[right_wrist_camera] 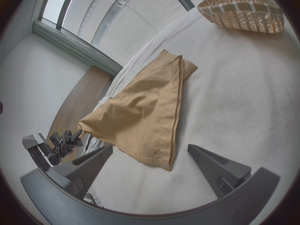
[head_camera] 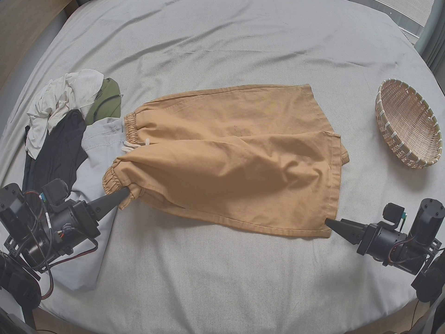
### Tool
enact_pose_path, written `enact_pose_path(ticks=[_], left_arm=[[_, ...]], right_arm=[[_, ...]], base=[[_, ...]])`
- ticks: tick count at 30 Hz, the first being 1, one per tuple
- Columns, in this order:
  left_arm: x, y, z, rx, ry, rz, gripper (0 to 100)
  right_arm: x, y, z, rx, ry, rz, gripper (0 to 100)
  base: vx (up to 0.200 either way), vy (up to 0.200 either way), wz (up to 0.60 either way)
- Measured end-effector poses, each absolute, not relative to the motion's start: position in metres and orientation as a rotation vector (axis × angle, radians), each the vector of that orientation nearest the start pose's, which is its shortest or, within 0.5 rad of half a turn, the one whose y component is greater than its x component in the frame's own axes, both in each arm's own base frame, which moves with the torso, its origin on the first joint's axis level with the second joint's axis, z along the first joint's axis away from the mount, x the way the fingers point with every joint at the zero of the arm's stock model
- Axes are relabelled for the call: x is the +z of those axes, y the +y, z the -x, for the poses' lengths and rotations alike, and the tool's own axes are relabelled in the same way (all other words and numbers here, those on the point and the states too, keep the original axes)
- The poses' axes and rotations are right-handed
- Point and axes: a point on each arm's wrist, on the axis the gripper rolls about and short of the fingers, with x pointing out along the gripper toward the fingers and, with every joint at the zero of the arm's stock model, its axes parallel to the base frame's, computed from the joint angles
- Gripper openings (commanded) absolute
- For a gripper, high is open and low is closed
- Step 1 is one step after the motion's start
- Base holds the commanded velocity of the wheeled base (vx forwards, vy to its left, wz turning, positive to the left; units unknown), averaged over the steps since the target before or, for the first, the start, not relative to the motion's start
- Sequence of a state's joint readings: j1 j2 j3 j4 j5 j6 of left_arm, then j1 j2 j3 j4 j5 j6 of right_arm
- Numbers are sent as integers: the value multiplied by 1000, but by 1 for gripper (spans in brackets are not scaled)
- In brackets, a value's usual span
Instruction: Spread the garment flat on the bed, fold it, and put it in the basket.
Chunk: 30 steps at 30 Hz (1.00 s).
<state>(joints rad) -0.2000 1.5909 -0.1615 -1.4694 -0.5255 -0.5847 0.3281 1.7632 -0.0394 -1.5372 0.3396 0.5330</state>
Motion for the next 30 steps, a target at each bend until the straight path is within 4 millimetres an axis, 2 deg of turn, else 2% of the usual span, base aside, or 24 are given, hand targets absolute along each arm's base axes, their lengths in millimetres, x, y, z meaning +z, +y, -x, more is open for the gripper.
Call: enact_pose_path(ticks=[9, 10, 23, 30], left_arm=[[141, -52, -198, -716, 173, 552, 0], [141, -52, -198, -716, 173, 553, 0], [138, -51, -196, -713, 186, 554, 0], [133, -51, -194, -704, 210, 560, 0]], right_arm=[[75, 86, -205, 620, 414, -463, 100], [74, 86, -206, 621, 418, -462, 0], [67, 87, -208, 608, 454, -459, 0], [73, 82, -197, 604, 438, -459, 0]], base=[[0, 0, 0], [0, 0, 0], [0, 0, 0], [0, 0, 0]])
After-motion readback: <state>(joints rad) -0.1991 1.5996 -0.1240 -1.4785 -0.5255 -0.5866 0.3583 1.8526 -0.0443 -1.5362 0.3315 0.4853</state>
